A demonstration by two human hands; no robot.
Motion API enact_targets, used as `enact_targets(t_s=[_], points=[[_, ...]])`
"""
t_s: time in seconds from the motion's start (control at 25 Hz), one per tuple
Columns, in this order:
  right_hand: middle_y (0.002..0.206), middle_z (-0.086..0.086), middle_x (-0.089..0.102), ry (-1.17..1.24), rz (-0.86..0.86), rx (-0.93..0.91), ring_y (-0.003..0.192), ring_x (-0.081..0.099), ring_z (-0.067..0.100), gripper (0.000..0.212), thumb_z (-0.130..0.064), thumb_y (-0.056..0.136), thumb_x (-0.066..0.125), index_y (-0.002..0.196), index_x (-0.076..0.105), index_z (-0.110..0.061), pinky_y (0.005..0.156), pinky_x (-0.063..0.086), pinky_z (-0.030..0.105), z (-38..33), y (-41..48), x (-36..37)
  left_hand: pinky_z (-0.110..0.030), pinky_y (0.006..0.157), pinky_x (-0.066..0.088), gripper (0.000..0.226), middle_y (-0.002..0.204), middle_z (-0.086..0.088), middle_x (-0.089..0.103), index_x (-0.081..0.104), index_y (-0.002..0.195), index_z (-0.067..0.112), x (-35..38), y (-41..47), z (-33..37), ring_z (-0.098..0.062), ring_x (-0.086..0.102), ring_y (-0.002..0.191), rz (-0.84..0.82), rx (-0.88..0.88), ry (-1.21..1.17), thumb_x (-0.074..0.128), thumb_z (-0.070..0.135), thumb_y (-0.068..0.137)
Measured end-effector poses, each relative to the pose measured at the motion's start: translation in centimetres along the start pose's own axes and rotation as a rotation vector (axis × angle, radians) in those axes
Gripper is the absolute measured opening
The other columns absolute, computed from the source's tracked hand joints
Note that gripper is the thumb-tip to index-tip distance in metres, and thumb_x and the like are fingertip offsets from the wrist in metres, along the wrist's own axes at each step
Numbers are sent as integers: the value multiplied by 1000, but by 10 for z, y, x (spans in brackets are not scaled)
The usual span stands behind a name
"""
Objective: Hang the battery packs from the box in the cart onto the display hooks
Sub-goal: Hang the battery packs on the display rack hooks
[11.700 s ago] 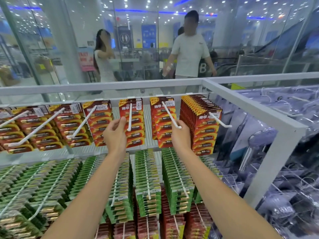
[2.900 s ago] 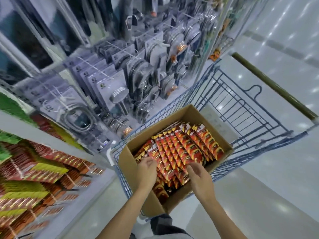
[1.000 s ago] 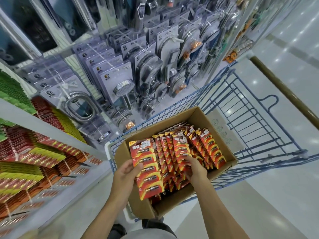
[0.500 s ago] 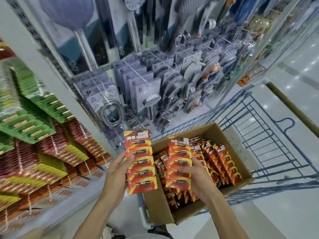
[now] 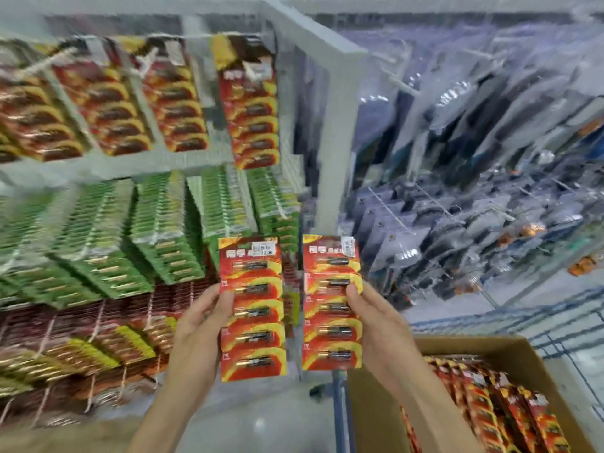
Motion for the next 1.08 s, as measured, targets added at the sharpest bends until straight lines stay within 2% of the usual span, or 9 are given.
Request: enact_targets(t_s=[0.16, 0.28, 0.48, 0.64, 0.72, 0.8, 0.92, 1.08], points=[[119, 14, 74, -59, -135, -18, 103, 74, 30, 34, -27, 99, 58, 130, 68, -15, 78, 60, 39, -3, 22, 62, -56, 87, 59, 22, 110, -18, 78, 79, 104, 24, -40, 5, 45, -36, 78, 90, 111, 105, -33, 65, 35, 91], [121, 14, 74, -85, -210, -33, 106, 73, 34, 36, -28, 97, 60, 131, 66, -19, 83, 59, 46, -10, 37, 105, -53, 89, 58, 21, 110, -12, 79, 80, 100, 31, -60, 6, 78, -34, 77, 97, 141, 167, -29, 64, 40, 90], [130, 18, 69, -36, -246, -111, 118, 67, 40, 40, -29, 100, 53, 136, 63, -15, 92, 59, 53, -31, 58, 160, -57, 96, 55, 24, 111, -9, 79, 80, 105, 30, -78, 12, 120, -35, 76, 102, 196, 234, -72, 67, 41, 88], [132, 19, 68, -28, -246, -161, 122, 65, 41, 47, -38, 98, 54, 137, 62, -13, 104, 49, 61, -44, 68, 184, -46, 82, 59, 29, 106, -11, 80, 77, 112, 24, -82, 18, 150, -33, 78, 92, 211, 290, -117, 66, 37, 89], [131, 14, 70, -35, -248, -177, 121, 67, 36, 47, -37, 96, 55, 137, 61, -14, 101, 52, 56, -49, 68, 192, -44, 76, 61, 20, 102, -9, 80, 82, 97, 30, -82, 19, 167, -32, 79, 88, 200, 338, -113, 64, 36, 92], [128, 13, 72, -51, -258, -190, 117, 69, 33, 43, -35, 98, 55, 135, 62, -14, 92, 58, 50, -52, 65, 196, -44, 72, 64, 23, 101, -8, 81, 82, 90, 34, -84, 20, 184, -30, 79, 87, 194, 388, -103, 60, 35, 97], [119, 16, 74, -53, -272, -191, 104, 74, 33, 30, -30, 102, 51, 118, 74, -16, 74, 64, 41, -51, 58, 201, -43, 68, 66, 25, 102, -9, 80, 82, 94, 30, -90, 24, 203, -30, 79, 85, 213, 447, -116, 58, 34, 101], [117, 16, 75, -69, -231, -191, 102, 74, 34, 29, -31, 100, 53, 115, 74, -18, 76, 63, 43, -51, 54, 202, -41, 66, 66, 21, 102, -6, 81, 77, 105, 26, -91, 28, 219, -29, 79, 85, 259, 472, -121, 58, 34, 103]])
Point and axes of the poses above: each hand's wrist, its own y-axis towards the middle knuckle, its own x-axis out of the palm, z = x × y, the point moved 5 cm from there along y, towards the middle knuckle
